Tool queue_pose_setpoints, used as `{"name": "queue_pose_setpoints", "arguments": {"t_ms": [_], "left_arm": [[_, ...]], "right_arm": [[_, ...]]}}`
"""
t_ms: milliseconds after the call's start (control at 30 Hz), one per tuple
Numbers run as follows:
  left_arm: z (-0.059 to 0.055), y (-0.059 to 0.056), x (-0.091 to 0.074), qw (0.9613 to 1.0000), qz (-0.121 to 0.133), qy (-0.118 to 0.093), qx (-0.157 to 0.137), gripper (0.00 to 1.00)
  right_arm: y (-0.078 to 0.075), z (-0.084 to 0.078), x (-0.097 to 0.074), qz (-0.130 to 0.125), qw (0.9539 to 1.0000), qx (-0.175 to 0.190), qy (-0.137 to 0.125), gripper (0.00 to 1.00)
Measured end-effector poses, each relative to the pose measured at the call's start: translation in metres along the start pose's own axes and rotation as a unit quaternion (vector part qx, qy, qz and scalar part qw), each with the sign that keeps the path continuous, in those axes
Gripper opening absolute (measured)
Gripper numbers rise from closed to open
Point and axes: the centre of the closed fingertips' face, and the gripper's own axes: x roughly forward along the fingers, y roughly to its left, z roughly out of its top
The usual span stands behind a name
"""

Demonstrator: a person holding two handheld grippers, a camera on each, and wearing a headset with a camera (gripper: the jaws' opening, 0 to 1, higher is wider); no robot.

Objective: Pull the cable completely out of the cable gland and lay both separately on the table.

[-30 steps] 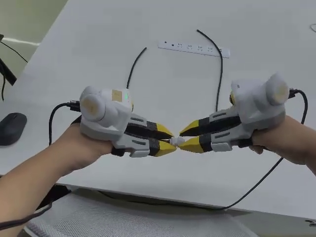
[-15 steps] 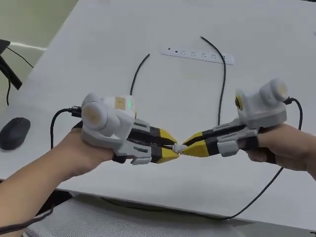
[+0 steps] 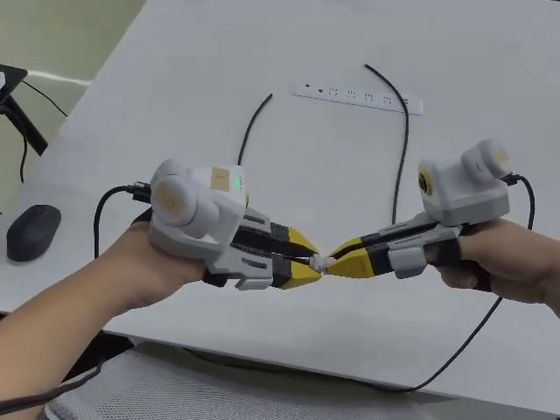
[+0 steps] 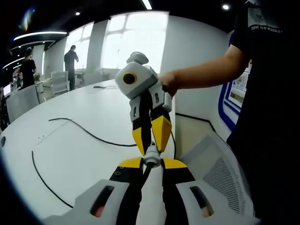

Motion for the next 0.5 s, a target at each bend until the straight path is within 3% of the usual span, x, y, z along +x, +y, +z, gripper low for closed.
{"name": "queue_pose_setpoints", "arguments": {"t_ms": [167,300,433,500], "left_arm": [[-0.002,-0.0011,0.0005,0.9999,-0.005,0.001,-0.016,0.14],[-0.0023,-0.0034,0.001,0.9995,-0.009,-0.002,-0.03,0.14],[-0.0028,-0.0053,0.0012,0.9988,-0.014,-0.007,-0.046,0.14],[-0.0031,-0.0056,0.0004,0.9979,-0.018,-0.011,-0.061,0.14]], "right_arm": [[0.0016,-0.0016,0.0013,-0.031,0.9956,-0.086,0.022,0.07],[0.0037,-0.0044,0.0016,-0.057,0.9864,-0.148,0.043,0.07],[0.0057,-0.006,0.0021,-0.092,0.9686,-0.222,0.065,0.07],[0.0061,-0.0063,0.0026,-0.116,0.9549,-0.263,0.077,0.07]]}}
